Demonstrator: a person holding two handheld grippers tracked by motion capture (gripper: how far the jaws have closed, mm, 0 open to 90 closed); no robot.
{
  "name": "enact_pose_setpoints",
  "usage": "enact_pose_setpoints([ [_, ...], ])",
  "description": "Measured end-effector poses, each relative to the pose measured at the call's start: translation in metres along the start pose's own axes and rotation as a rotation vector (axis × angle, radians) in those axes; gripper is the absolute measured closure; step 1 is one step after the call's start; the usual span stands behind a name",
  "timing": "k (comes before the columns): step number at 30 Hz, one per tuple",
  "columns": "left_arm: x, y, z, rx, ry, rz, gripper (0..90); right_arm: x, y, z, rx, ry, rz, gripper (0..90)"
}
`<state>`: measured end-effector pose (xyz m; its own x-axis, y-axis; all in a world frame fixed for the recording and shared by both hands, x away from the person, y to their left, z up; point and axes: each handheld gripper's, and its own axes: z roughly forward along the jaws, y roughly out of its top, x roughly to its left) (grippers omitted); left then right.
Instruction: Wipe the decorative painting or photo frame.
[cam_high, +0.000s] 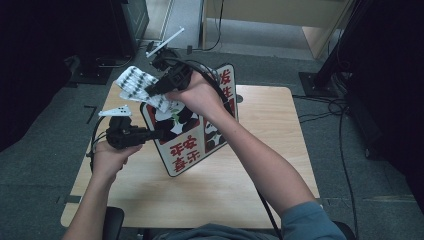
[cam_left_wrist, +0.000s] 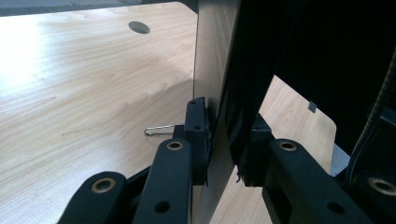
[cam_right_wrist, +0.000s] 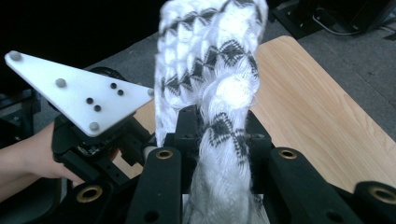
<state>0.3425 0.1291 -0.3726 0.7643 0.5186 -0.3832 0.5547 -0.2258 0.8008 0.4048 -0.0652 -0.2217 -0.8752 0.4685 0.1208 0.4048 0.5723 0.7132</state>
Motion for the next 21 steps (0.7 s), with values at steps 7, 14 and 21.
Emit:
enact_pose_setpoints([
  [7,-0.001,0.000,0.000,0.002,0.003,0.003,78.0,-0.003,-0.007,0.000,-0.039,-0.003,-0.035,76.1],
  [14,-0.001,-0.001,0.000,0.004,0.000,-0.001,77.9,-0.011,-0.014,-0.003,-0.073,0.013,-0.019,76.3],
  [21,-0.002,-0.002,0.000,0.002,0.001,-0.002,78.0,-0.018,-0.020,-0.005,-0.100,0.033,0.010,76.3],
])
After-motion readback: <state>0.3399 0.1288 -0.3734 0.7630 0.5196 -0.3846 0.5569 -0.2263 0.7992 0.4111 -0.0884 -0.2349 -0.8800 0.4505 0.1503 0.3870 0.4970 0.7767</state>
